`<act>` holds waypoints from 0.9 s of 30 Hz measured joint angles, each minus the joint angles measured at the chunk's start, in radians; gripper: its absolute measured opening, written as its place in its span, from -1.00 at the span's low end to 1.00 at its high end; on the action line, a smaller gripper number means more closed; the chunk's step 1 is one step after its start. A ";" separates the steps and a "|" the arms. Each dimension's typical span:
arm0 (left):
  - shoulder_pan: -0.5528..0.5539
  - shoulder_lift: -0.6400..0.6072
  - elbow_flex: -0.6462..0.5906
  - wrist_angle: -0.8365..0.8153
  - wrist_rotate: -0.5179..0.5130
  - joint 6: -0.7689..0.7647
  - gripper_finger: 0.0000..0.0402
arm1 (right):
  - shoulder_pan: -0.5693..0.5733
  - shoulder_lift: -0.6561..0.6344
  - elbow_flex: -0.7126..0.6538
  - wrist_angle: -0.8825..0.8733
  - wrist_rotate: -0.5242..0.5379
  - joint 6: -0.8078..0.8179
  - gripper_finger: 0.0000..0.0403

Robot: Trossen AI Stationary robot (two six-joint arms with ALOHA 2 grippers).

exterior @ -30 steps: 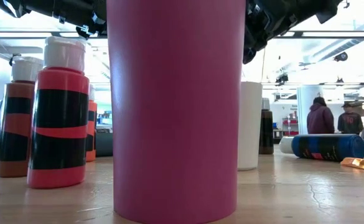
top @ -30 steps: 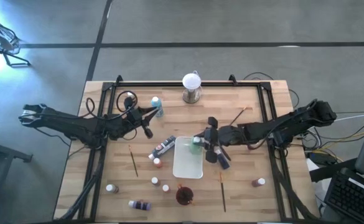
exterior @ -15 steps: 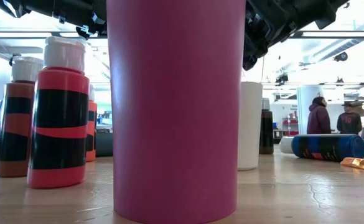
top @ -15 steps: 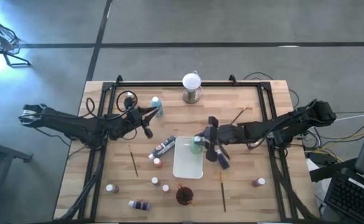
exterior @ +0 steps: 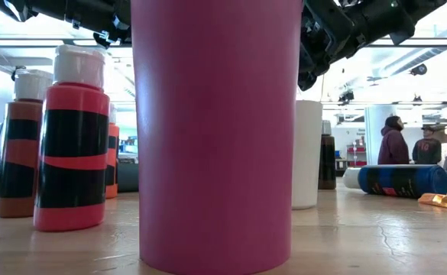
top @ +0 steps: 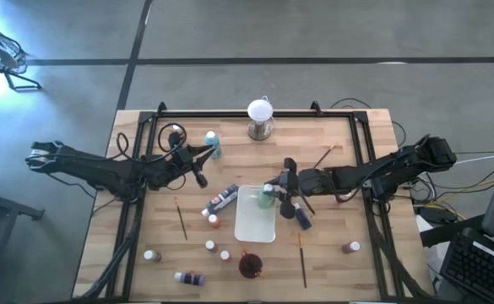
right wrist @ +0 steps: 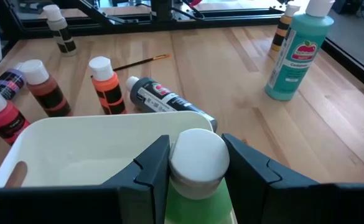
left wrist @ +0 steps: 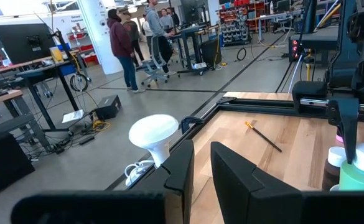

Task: Pick & Place Paint Supplies
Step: Put the green paint bottle into the white bin

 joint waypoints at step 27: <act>0.000 0.000 0.000 0.000 0.000 -0.001 -0.70 | -0.003 -0.049 0.021 -0.052 0.007 -0.020 0.25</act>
